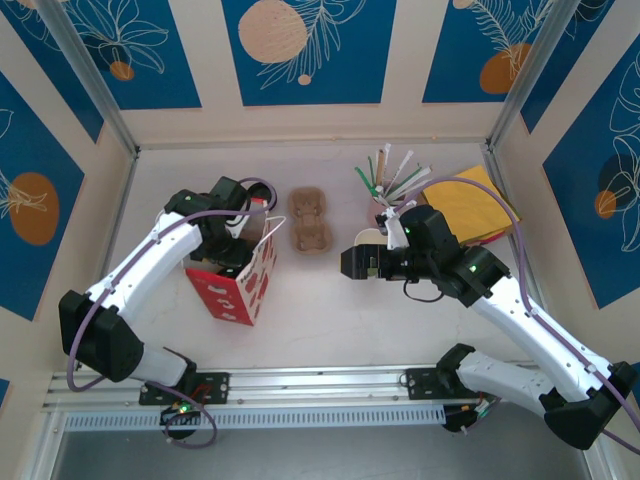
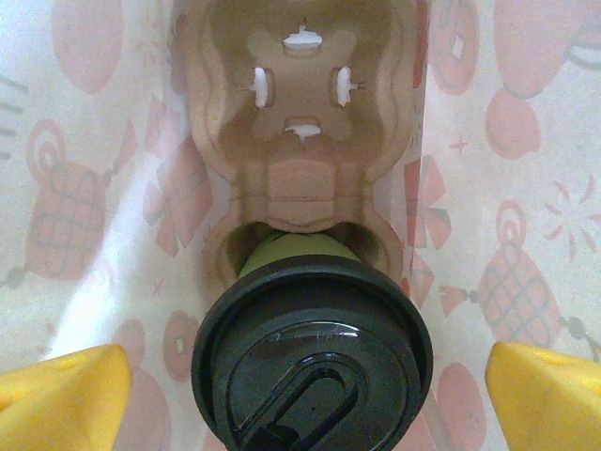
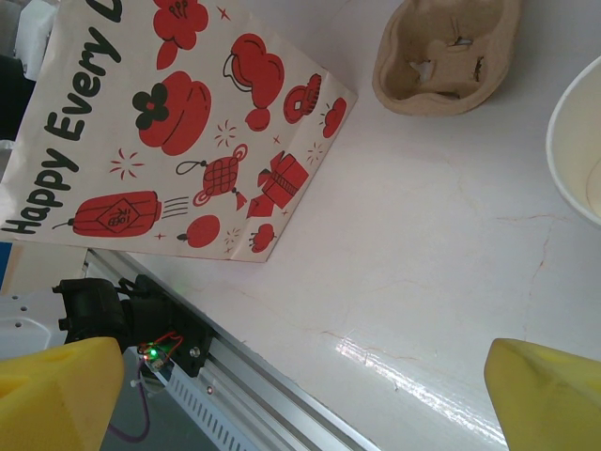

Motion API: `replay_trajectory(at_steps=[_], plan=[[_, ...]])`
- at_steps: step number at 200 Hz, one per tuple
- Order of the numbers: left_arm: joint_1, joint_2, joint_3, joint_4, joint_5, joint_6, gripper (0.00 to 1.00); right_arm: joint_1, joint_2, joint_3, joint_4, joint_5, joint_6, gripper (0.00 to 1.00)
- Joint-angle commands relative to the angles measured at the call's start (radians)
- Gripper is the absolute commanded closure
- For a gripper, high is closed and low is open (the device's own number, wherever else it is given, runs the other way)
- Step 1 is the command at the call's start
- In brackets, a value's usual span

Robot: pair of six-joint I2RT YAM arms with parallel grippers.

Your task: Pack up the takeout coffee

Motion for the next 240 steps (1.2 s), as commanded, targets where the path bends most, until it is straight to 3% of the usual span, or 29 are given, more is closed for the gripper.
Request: replay_trajectory(at_steps=[1,240], plan=[[0.018,-0.009,0.032,-0.021,0.008,0.014,0.03,0.007,-0.012,-0.002,0.0,0.003,0.001,0.01],[0.028,-0.028,0.062,-0.047,-0.002,0.014,0.03,0.007,-0.007,0.003,0.004,-0.003,0.001,0.01]])
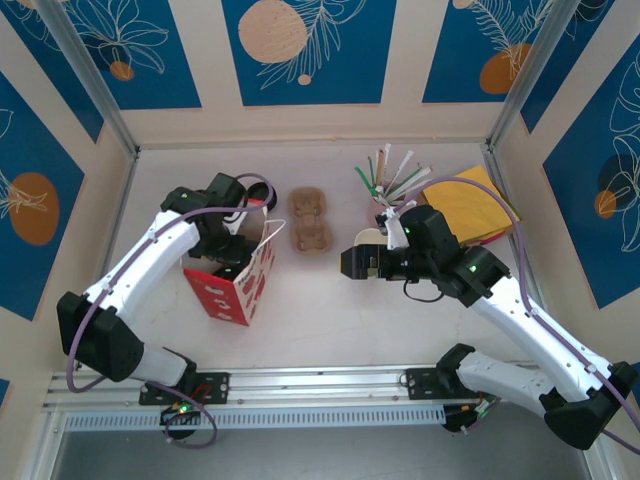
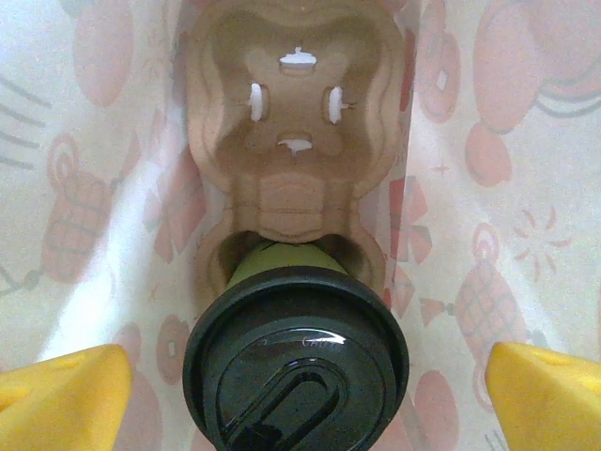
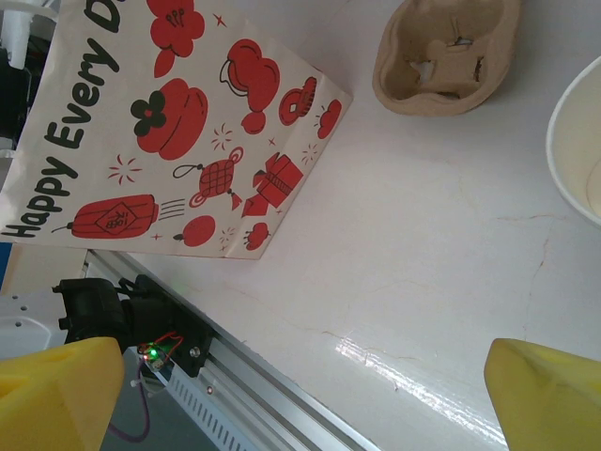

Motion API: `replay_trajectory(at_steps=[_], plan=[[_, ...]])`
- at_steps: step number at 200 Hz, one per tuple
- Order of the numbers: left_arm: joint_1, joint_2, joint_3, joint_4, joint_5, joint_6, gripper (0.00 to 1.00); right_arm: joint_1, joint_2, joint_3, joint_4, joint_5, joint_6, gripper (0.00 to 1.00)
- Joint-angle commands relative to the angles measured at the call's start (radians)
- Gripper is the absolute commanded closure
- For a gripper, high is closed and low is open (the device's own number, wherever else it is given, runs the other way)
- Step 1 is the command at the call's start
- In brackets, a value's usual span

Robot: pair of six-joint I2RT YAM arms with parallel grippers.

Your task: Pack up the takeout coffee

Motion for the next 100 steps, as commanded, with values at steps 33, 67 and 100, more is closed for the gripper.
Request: replay_trajectory(at_steps=[33,67,100], plan=[[0.015,-0.03,0.031,-0.032,-0.003,0.011,0.03,0.008,-0.008,0.006,0.003,-0.003,0.001,0.01],[0.015,-0.026,0.021,-0.025,-0.003,0.006,0.03,0.009,-0.006,0.002,0.01,-0.009,0.004,0.01],[0.016,-0.026,0.015,-0.013,0.007,0.001,0.03,0.021,0.019,0.019,0.044,-0.034,0.005,0.01]])
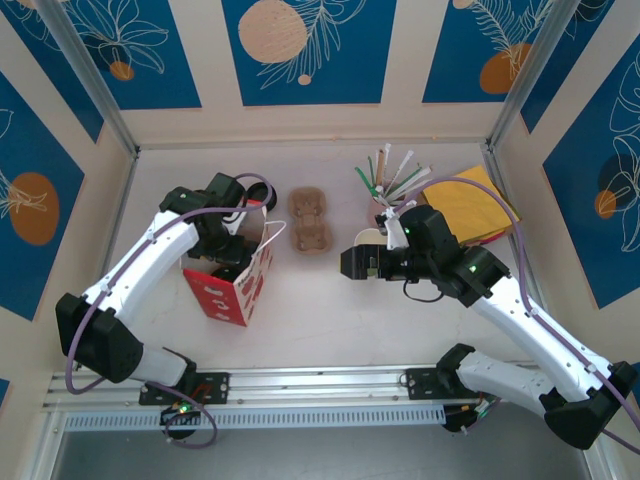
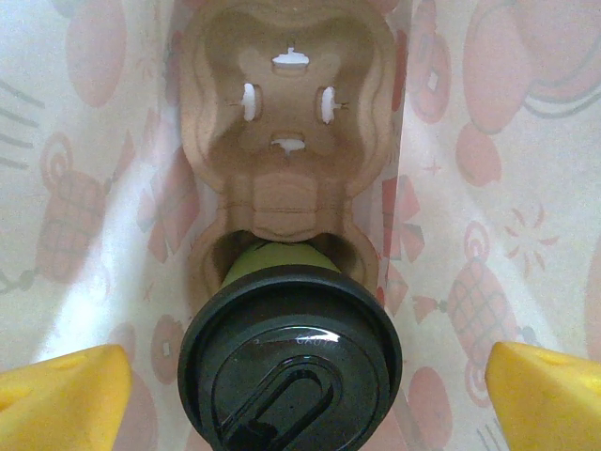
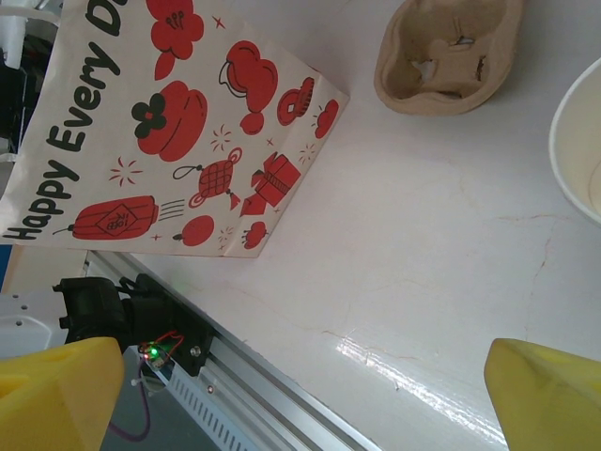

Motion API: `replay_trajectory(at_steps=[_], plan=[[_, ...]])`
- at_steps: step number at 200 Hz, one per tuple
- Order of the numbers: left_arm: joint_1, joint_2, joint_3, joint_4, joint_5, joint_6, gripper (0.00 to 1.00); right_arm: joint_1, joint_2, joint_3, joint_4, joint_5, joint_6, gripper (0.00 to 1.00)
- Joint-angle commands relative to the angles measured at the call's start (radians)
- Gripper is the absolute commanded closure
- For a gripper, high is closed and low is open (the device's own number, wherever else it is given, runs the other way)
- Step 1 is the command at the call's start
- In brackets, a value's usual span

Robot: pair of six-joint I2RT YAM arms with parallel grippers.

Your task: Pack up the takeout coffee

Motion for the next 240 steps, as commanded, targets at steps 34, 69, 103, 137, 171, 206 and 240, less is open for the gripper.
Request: replay_trajectory(at_steps=[34,69,103,137,171,206,240], plan=[[0.016,-0.02,0.01,-0.003,0.012,-0.001,0.03,0.078,0.104,0.057,0.116,-0.047,0.015,0.01],[0.015,-0.027,0.003,0.001,0.01,0.0,0.03,0.16,0.217,0.112,0.212,-0.05,0.028,0.06],[0.016,-0.028,0.009,0.014,0.018,-0.006,0.03,0.25,0.342,0.183,0.283,-0.052,0.037,0.06],[0.015,-0.035,0.007,0.015,0.019,-0.006,0.03,0.324,0.447,0.256,0.333,-0.056,0.047,0.06],[0.016,-0.048,-0.009,0.019,0.024,-0.008,0.03,0.366,0.523,0.316,0.348,-0.053,0.055,0.06],[0.016,-0.06,-0.019,0.016,0.023,-0.006,0.03,0.382,0.591,0.359,0.334,-0.056,0.058,0.09],[0.015,-0.063,-0.024,0.018,0.025,-0.009,0.03,0.39,0.639,0.386,0.311,-0.063,0.056,0.18]])
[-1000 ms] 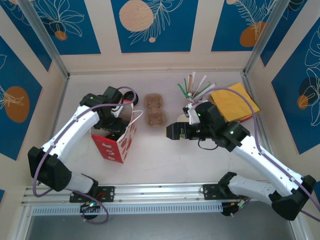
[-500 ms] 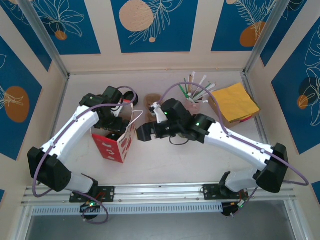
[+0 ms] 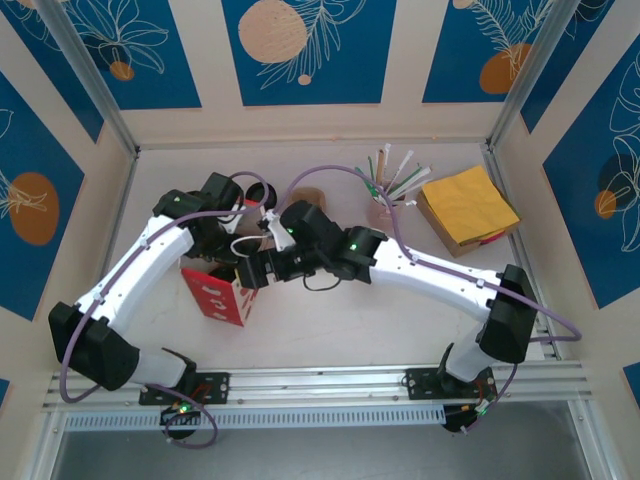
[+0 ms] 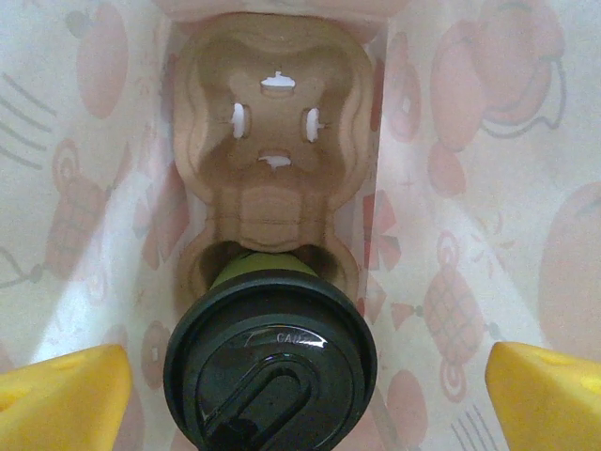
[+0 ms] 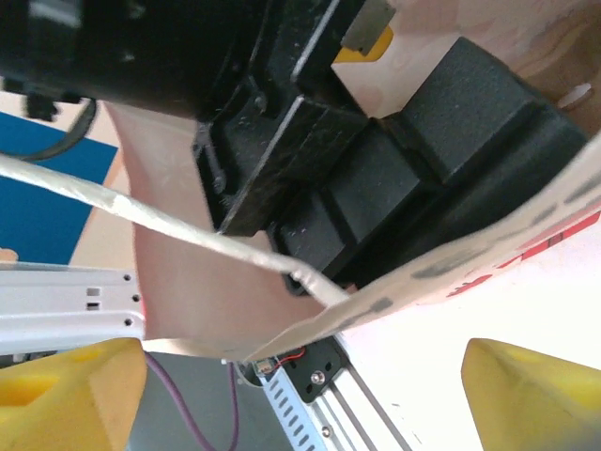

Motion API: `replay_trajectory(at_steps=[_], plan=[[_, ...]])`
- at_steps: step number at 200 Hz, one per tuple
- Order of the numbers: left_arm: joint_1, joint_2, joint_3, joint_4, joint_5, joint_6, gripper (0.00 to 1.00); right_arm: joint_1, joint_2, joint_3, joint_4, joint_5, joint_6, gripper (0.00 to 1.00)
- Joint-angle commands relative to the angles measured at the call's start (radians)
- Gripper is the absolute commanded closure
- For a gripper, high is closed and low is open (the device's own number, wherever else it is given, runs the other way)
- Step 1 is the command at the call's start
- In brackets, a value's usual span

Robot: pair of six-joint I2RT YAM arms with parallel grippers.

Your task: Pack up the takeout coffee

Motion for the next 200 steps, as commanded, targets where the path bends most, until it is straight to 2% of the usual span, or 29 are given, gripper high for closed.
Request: replay_trajectory(at_steps=[1,200], plan=[[0.014,-0.02,-0.014,-0.008,0.017,-0.007,0.03,0.012,0.028,0.035,-0.024,-0.019,-0.001,0.18],[0.014,-0.018,0.118,-0.115,-0.022,0.001,0.04,0.018,0.046,0.029,-0.07,0.008,-0.009,0.19]])
